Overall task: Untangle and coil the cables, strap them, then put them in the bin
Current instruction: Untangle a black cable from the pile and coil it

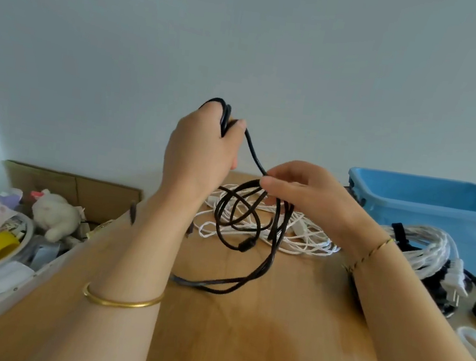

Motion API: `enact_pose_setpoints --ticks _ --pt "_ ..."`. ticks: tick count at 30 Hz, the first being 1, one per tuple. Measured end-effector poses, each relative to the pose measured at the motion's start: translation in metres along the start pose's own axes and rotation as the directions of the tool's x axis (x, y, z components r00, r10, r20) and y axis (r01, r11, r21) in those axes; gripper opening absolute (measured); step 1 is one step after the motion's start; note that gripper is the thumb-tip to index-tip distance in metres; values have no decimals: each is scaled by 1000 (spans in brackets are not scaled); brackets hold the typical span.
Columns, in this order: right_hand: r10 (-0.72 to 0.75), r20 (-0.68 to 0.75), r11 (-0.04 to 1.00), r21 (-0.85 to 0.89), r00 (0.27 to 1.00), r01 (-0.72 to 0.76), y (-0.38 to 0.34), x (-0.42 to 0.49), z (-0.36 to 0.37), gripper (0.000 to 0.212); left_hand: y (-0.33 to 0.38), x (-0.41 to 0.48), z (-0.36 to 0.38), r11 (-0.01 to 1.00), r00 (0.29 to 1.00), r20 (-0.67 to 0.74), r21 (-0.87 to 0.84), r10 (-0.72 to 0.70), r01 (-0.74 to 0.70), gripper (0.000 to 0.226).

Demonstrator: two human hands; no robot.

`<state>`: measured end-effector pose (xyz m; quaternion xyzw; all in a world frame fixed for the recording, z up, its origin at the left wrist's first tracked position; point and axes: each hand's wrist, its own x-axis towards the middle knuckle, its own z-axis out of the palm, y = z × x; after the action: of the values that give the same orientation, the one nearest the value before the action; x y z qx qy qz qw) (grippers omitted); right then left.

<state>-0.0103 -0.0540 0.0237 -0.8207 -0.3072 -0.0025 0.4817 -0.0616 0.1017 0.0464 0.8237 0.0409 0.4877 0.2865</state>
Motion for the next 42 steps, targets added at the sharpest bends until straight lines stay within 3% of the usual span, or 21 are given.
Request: enact_pose_setpoints --ticks 5,9,11,14,17,19,22,23,25,27,29,31,33,35,38,40,42 --pt "-12 -105 1000 12 994 13 2 2 -4 18 -6 1 1 997 997 -17 18 -73 74 28" --pt "117 -255 992 -6 960 -122 18 7 -9 18 -12 6 -7 993 986 -121 -11 -116 115 26" --pt "192 -255 979 -17 948 -203 27 9 -11 17 -18 10 -12 991 971 -196 -46 -134 127 26" --pt "275 -183 902 -290 944 -320 42 14 -10 13 -21 13 -19 989 950 -279 -76 -143 127 24" --pt "336 -167 710 -602 927 -366 60 16 -11 20 -20 17 -30 989 906 -403 -118 -128 87 18" --pt "354 -151 640 -680 923 -357 64 16 -12 25 -22 20 -39 986 896 -425 -151 -129 71 23" --pt "313 -133 634 -708 941 -311 54 19 -6 25 -21 20 -36 990 945 -307 -110 -117 86 25" --pt "247 -153 673 -683 957 -283 48 21 -4 25 -19 18 -30 992 963 -244 -81 -110 93 27" --pt "96 -222 864 -466 970 -192 32 18 1 28 -12 13 -19 996 990 -112 -33 -86 83 30" --pt "17 -260 1000 10 965 -15 9 9 6 26 -8 9 -11 998 998 -25 0 -64 64 31" --pt "8 -187 940 336 982 56 -9 2 10 28 -7 6 -7 998 998 12 24 -58 57 33" --pt "-8 -115 925 376 993 51 -13 -1 13 25 -9 6 -7 997 996 46 15 -77 77 33" --pt "-32 -199 928 359 980 103 -10 2 14 15 -10 7 -10 986 977 171 -88 -128 144 30" --pt "-26 -337 892 418 941 174 -4 6 11 15 -9 5 -17 892 890 424 -319 -167 319 27" --pt "-3 -442 852 468 897 233 5 10 11 18 -3 3 -21 608 636 771 -494 -25 622 27" --pt "-6 -416 835 499 909 233 10 11 18 20 -1 3 -19 415 544 833 -532 101 738 30" --pt "-5 -324 801 565 946 198 12 10 28 22 -2 7 -16 216 547 816 -577 186 787 36"
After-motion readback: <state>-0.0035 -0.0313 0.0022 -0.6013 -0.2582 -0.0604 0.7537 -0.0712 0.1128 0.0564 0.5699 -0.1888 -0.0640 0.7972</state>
